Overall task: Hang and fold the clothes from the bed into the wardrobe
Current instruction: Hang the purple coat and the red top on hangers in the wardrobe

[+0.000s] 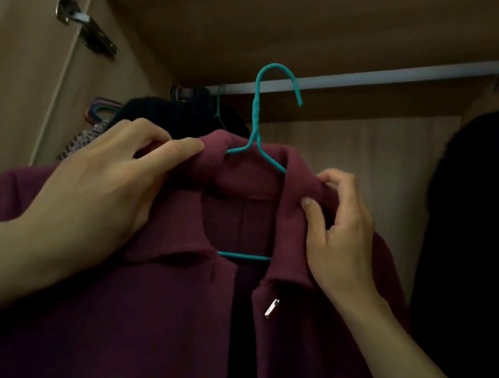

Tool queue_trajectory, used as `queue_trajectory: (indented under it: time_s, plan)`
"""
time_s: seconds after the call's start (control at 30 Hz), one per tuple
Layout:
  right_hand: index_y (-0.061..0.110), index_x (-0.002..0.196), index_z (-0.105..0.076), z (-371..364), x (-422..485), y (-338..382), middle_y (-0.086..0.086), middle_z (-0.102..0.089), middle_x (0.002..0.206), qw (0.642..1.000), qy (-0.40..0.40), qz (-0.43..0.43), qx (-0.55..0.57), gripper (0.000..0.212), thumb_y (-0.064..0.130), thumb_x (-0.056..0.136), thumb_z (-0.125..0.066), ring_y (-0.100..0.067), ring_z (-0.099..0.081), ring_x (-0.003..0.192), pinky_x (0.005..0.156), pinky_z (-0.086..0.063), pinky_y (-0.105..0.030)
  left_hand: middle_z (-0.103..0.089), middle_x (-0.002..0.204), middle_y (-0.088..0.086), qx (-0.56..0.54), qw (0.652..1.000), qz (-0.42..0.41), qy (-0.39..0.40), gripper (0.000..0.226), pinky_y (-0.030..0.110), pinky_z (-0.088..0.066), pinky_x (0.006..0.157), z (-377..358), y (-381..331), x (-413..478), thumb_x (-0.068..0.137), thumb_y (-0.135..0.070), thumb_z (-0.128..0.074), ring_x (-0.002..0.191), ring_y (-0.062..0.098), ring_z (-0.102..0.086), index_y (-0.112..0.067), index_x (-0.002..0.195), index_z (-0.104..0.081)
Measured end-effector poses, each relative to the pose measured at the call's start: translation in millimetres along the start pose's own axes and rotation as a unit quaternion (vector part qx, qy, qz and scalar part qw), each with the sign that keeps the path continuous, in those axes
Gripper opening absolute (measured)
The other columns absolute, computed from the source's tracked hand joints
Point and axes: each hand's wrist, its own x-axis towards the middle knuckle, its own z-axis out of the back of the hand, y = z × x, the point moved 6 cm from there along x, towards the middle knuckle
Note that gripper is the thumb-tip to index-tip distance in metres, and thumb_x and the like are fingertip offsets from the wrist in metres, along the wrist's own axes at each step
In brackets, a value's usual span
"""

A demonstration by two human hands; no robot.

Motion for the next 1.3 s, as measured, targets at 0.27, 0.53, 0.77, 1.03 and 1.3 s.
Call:
queue_trajectory:
  time_s: [0.27, 0.53, 0.77, 1.03, 1.3]
  plan:
    - [0.018, 0.116, -0.057, -54, 37, -51, 0.001, -0.061, 0.106, 1.000, -0.011, 0.021, 0.021, 0.024, 0.013, 0.094, -0.061, -0.019, -0.057, 0.100, 0.091, -0.045, -0.048, -0.057, 0.115, 0.014, 0.058, 0.998, 0.002, 0.008, 0.044, 0.053, -0.052, 0.068, -43, 24, 32, 0.097, -0.025, -0.041, 0.100, 0.031, -0.055, -0.017, 0.137, -0.055]
    - [0.020, 0.117, -0.056, -112, 72, -92, 0.003, -0.059, 0.106, 0.999, -0.014, 0.036, 0.030, 0.023, 0.014, 0.095, -0.058, -0.019, -0.057, 0.099, 0.090, -0.045, -0.052, -0.058, 0.112, 0.015, 0.105, 0.994, -0.008, 0.008, 0.044, 0.049, -0.053, 0.066, -85, 54, 60, 0.094, -0.021, -0.047, 0.095, 0.032, -0.055, -0.020, 0.138, -0.053]
    - [0.023, 0.114, -0.056, -189, 145, -115, 0.002, -0.058, 0.104, 0.997, -0.015, 0.010, 0.074, 0.021, 0.016, 0.095, -0.058, -0.019, -0.056, 0.100, 0.093, -0.047, -0.051, -0.056, 0.113, 0.011, 0.171, 0.985, 0.003, -0.001, 0.046, 0.046, -0.052, 0.067, -110, 104, 110, 0.093, -0.023, -0.050, 0.098, 0.029, -0.052, -0.028, 0.139, -0.050]
    - [0.019, 0.114, -0.062, -258, 191, -175, -0.007, -0.065, 0.107, 0.990, -0.037, -0.083, 0.104, 0.019, 0.016, 0.095, -0.059, -0.023, -0.060, 0.102, 0.094, -0.048, -0.045, -0.053, 0.117, 0.013, 0.202, 0.979, 0.034, 0.021, 0.045, 0.043, -0.048, 0.074, -175, 128, 158, 0.098, -0.024, -0.042, 0.105, 0.031, -0.049, -0.026, 0.142, -0.048]
    - [0.015, 0.120, -0.067, -296, 213, -234, -0.009, -0.070, 0.115, 0.982, 0.013, -0.156, 0.102, 0.025, 0.020, 0.097, -0.059, -0.025, -0.064, 0.107, 0.089, -0.048, -0.029, -0.049, 0.115, 0.011, 0.224, 0.969, 0.079, 0.062, 0.037, 0.041, -0.045, 0.080, -227, 136, 185, 0.103, -0.022, -0.035, 0.107, 0.032, -0.048, -0.022, 0.134, -0.054]
